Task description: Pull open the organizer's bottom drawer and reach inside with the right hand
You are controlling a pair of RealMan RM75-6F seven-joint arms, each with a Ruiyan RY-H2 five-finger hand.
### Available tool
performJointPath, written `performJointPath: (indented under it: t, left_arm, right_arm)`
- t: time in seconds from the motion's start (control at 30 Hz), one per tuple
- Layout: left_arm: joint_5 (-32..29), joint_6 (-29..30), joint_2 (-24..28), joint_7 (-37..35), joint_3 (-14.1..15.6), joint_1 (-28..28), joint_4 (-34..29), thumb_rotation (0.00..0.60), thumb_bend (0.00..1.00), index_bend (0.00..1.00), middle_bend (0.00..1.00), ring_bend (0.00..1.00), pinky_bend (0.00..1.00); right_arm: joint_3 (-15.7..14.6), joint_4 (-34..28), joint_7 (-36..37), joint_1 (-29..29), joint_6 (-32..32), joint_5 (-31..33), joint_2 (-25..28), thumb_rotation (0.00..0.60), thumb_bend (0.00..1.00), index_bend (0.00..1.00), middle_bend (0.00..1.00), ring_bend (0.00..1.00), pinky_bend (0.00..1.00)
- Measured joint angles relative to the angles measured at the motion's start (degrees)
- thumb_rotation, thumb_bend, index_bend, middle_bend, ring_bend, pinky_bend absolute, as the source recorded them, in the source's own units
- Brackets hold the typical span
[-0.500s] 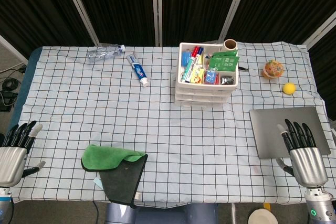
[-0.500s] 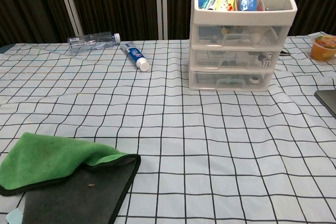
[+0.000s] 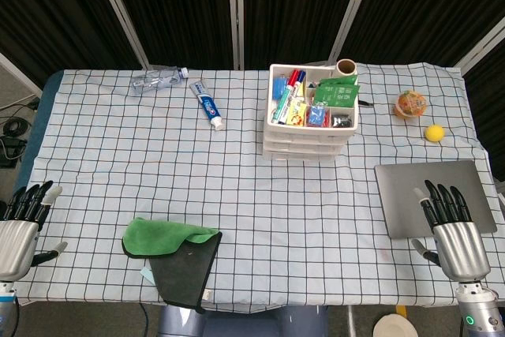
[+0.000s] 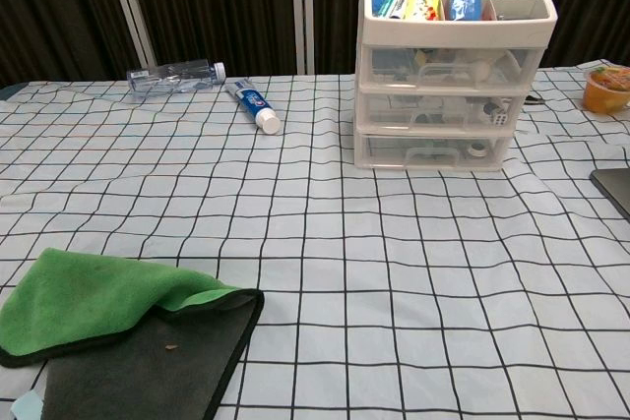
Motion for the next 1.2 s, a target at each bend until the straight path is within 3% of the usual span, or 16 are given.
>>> performJointPath:
  t: [0.17, 0.27, 0.33, 0.47, 0.53, 0.63, 0.73, 0.97, 1.2]
  left_arm:
    - [-0.7, -0.1, 0.4, -1.1, -0.3, 0.0, 0.0, 0.6, 0.0, 0.0, 0.0, 0.0, 0.0]
    - [-0.9, -0.1, 0.6, -1.5, -0.4, 0.0, -0.1, 0.6, 0.0, 0.0, 0.0, 0.0, 0.0]
    - [-0.7, 0.2, 0.7, -1.6, -0.4, 0.0, -0.2, 0.6, 0.0, 0.0, 0.0, 0.0, 0.0]
    - [-0.5, 0.5, 0.8, -1.8, -0.3, 0.2, -0.3, 0.6, 0.0, 0.0, 0.0, 0.0, 0.0]
    - [-0.4, 0.9, 0.9, -2.1, -0.4, 0.3, -0.3, 0.6, 0.0, 0.0, 0.0, 0.0, 0.0]
    - [-0.4, 1.2, 1.0, -2.7, -0.5, 0.4, -0.3, 0.6, 0.0, 0.0, 0.0, 0.0, 0.0]
    - [-0.5, 1.3, 1.2, -3.4, -0.6, 0.5, -0.3, 0.6, 0.0, 0.0, 0.0, 0.0, 0.0]
    - [-1.0, 1.6, 1.5, -4.5, -1.0, 0.5, 0.1, 0.6, 0.0, 0.0, 0.0, 0.0, 0.0]
    - [-1.9, 1.8, 1.8, -6.1, -1.6, 0.5, 0.5, 0.6, 0.0, 0.0, 0.0, 0.0, 0.0]
  right_arm:
    - [0.5, -0.4, -0.2, 0.5, -0.5, 0.5, -1.0, 0.6, 0.01, 0.16, 0.1, 0.03, 0.03]
    - [1.1, -1.3, -0.5, 1.2, -0.9, 0.6, -1.2, 0.6, 0.02, 0.17, 0.34, 0.32, 0.3]
    - [1.7, -2.1, -1.0, 1.7, -1.1, 0.5, -1.4, 0.6, 0.04, 0.18, 0.57, 0.56, 0.51]
    - [2.9, -5.2, -1.9, 3.4, -2.7, 0.9, -2.1, 0.6, 0.13, 0.18, 0.84, 0.81, 0.71]
    - [3.4, -7.1, -2.1, 4.3, -4.3, 1.9, -2.6, 0.6, 0.26, 0.18, 0.91, 0.88, 0.77]
    - [4.1, -10.8, -1.7, 5.8, -8.2, 4.9, -3.6, 0.6, 0.41, 0.18, 0.95, 0.92, 0.8]
    - [5.0, -14.8, -0.1, 7.4, -12.8, 9.5, -4.7, 0.6, 0.48, 0.18, 0.96, 0.93, 0.81]
    - [9.3, -20.9, 5.8, 12.4, -24.2, 26.3, -8.1, 0.6, 0.53, 0.19, 0.96, 0.94, 0.82]
    - [14.0, -22.3, 11.7, 18.0, -35.0, 45.0, -11.9, 0.6, 0.55, 0.19, 0.97, 0.94, 0.82]
